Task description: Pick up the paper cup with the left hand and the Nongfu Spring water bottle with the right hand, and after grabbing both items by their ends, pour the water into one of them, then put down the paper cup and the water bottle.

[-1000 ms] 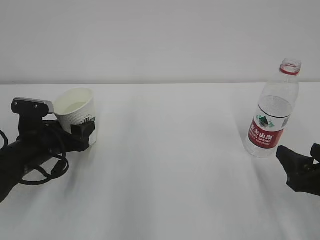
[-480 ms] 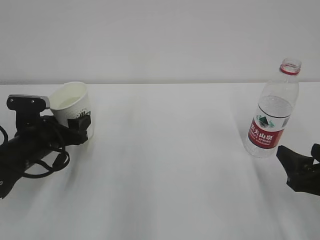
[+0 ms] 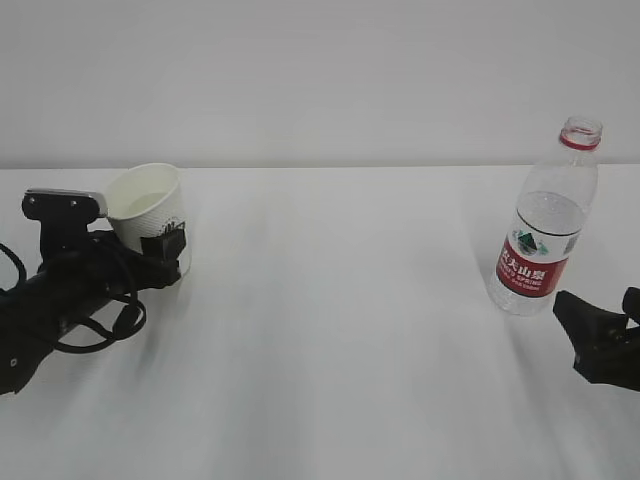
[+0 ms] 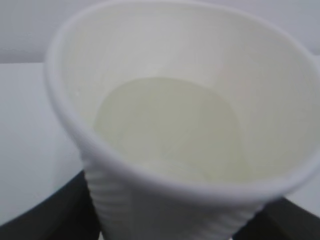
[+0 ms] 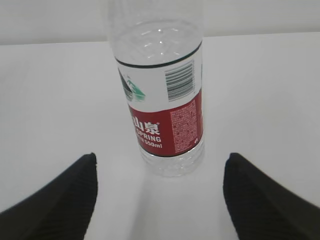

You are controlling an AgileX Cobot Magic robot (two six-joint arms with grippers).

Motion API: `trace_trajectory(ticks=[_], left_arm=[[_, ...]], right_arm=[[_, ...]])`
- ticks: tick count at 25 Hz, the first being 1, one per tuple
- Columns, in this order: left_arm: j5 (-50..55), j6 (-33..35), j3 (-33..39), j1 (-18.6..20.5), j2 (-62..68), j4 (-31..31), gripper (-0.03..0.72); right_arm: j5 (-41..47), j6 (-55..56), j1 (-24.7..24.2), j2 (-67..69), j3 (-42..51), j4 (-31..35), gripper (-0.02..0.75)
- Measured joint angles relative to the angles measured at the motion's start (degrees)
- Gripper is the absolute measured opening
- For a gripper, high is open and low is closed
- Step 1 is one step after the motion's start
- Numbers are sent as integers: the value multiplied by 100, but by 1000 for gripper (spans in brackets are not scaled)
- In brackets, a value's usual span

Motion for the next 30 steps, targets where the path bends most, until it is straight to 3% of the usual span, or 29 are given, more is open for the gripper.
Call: trace_trajectory(ticks=[12, 30], left_arm=[[-20, 10, -20, 0, 87, 0, 504], [-114, -30, 29, 0, 87, 11, 655]], right_arm=[[0, 0, 0, 0, 0, 0, 590], [0, 0, 0, 0, 0, 0, 590]])
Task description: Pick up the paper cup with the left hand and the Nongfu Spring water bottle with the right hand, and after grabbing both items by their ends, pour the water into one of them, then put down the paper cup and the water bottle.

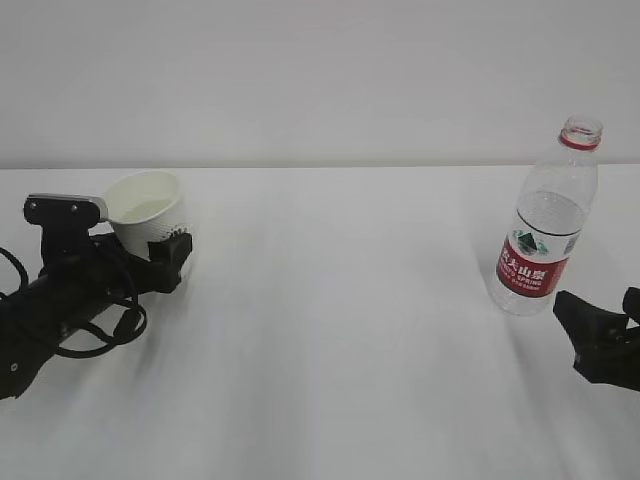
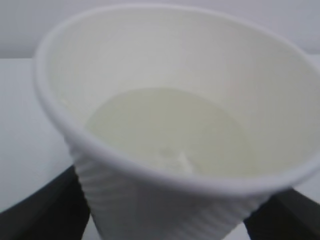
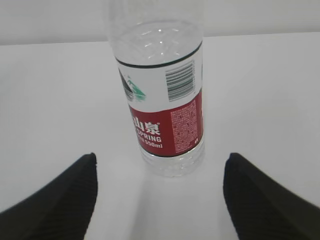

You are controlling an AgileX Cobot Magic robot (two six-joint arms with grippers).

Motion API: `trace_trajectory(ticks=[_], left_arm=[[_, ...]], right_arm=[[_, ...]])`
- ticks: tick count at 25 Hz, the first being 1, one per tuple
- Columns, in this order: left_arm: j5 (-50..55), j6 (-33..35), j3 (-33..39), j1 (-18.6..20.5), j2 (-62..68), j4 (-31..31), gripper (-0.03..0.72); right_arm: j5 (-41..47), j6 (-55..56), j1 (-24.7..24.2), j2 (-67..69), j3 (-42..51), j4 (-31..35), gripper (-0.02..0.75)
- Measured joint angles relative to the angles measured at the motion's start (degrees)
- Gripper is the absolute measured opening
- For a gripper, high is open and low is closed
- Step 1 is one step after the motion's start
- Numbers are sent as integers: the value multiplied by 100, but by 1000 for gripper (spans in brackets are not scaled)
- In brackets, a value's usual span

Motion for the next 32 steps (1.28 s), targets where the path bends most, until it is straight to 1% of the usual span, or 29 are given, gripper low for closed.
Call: trace_trajectory(ticks=[4, 10, 12, 14, 17, 25, 32], left_arm=[[-37, -71, 11, 0, 0, 0, 657], [-49, -83, 11, 0, 0, 0, 580], [-49, -83, 11, 0, 0, 0, 591], [-49, -83, 20, 0, 0, 25, 645], [-60, -169, 20, 0, 0, 60, 682], [-68, -244, 33, 0, 0, 195, 692], [-96, -244, 248, 0, 0, 282, 692]], right_arm=[[0, 0, 0, 0, 0, 10, 590], [0, 0, 0, 0, 0, 9, 589], [0, 0, 0, 0, 0, 9, 589], [0, 0, 0, 0, 0, 9, 589], [0, 0, 0, 0, 0, 9, 589], [0, 0, 0, 0, 0, 9, 589], [0, 0, 0, 0, 0, 9, 589]])
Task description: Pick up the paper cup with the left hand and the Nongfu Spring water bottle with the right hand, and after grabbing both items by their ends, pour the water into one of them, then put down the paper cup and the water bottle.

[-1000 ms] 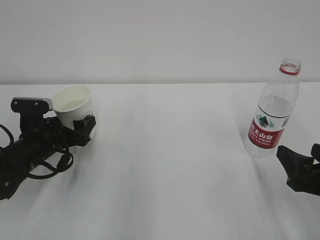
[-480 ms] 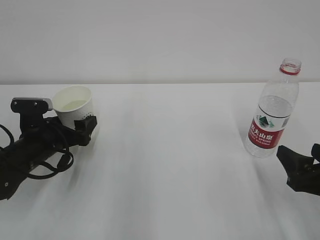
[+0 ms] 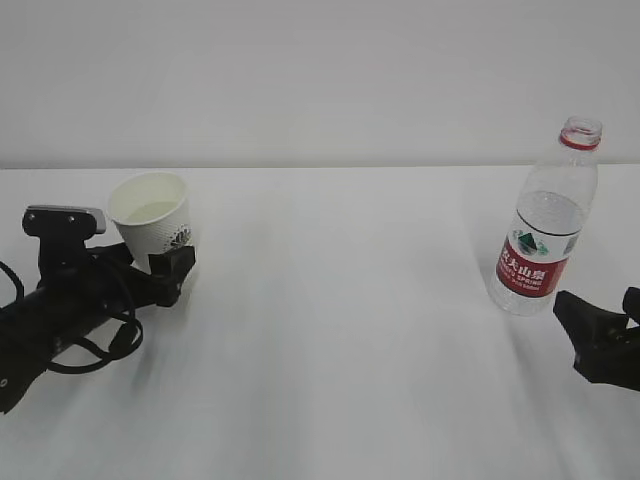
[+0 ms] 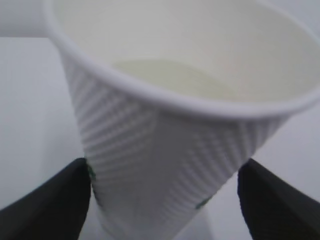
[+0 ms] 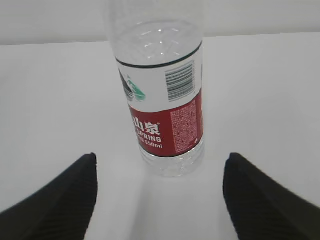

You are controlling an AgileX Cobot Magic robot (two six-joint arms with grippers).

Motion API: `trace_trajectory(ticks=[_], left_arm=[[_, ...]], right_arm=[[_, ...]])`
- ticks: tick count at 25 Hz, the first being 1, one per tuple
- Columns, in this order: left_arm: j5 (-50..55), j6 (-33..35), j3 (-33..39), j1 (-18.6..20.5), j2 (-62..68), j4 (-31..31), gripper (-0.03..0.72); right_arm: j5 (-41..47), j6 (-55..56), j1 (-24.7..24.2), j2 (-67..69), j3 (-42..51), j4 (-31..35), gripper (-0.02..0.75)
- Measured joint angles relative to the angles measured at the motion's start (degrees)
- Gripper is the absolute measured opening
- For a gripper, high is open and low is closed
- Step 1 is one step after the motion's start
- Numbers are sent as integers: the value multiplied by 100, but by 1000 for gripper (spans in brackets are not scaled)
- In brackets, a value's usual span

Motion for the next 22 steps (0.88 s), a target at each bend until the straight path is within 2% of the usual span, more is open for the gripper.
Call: trace_trajectory(ticks=[22], left_arm=[[-17, -240, 552, 0, -533, 174, 681]], right_arm=[[0, 0, 0, 0, 0, -61, 589]])
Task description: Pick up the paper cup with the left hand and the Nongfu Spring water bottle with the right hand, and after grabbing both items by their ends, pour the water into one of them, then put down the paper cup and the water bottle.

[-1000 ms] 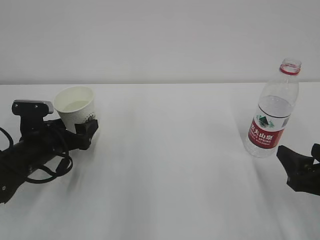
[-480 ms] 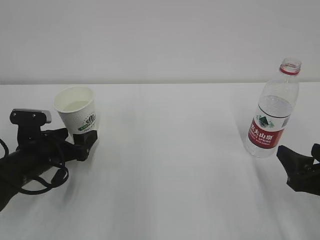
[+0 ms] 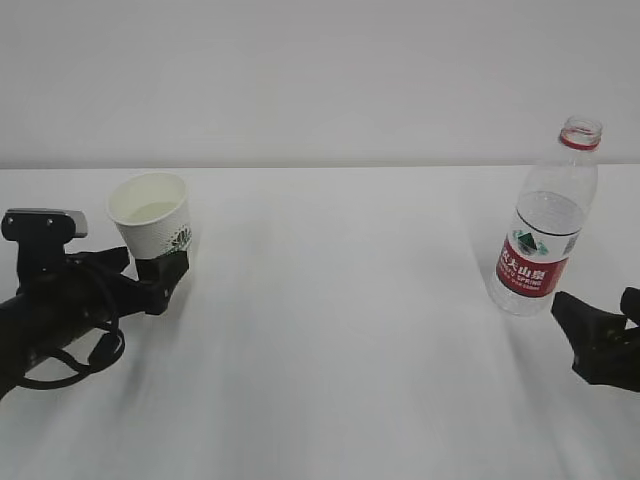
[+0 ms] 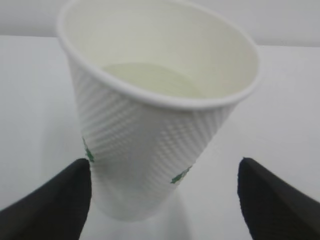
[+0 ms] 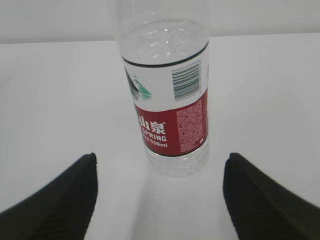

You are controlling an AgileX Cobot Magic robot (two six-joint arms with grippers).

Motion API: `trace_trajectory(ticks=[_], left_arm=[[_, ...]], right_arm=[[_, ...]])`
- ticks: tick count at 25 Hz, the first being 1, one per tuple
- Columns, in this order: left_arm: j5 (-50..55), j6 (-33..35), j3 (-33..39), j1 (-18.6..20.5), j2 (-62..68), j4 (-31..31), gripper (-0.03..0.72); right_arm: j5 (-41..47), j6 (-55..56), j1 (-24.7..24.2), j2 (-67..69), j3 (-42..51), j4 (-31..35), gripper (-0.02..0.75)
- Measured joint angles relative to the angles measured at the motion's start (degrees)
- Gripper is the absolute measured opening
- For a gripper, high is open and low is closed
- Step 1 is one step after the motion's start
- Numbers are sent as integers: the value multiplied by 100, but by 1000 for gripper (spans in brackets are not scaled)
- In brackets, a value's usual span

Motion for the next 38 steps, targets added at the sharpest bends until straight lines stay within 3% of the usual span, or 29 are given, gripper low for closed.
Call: trace_trajectory(ticks=[10, 19, 26, 32, 38], left_arm=[[0, -36, 638, 0, -598, 18, 657], [0, -63, 903, 0, -827, 405, 545], [0, -67, 903, 0, -827, 657, 538], [0, -81, 903, 0, -1049, 1276, 536], [0, -94, 903, 0, -1203, 1159, 536]], right_arm=[[0, 81, 0, 0, 44, -152, 589], [0, 94, 0, 0, 44, -281, 589], [0, 121, 0, 0, 44, -303, 589], [0, 125, 0, 0, -7, -528, 589], [0, 198, 0, 0, -210, -580, 562]])
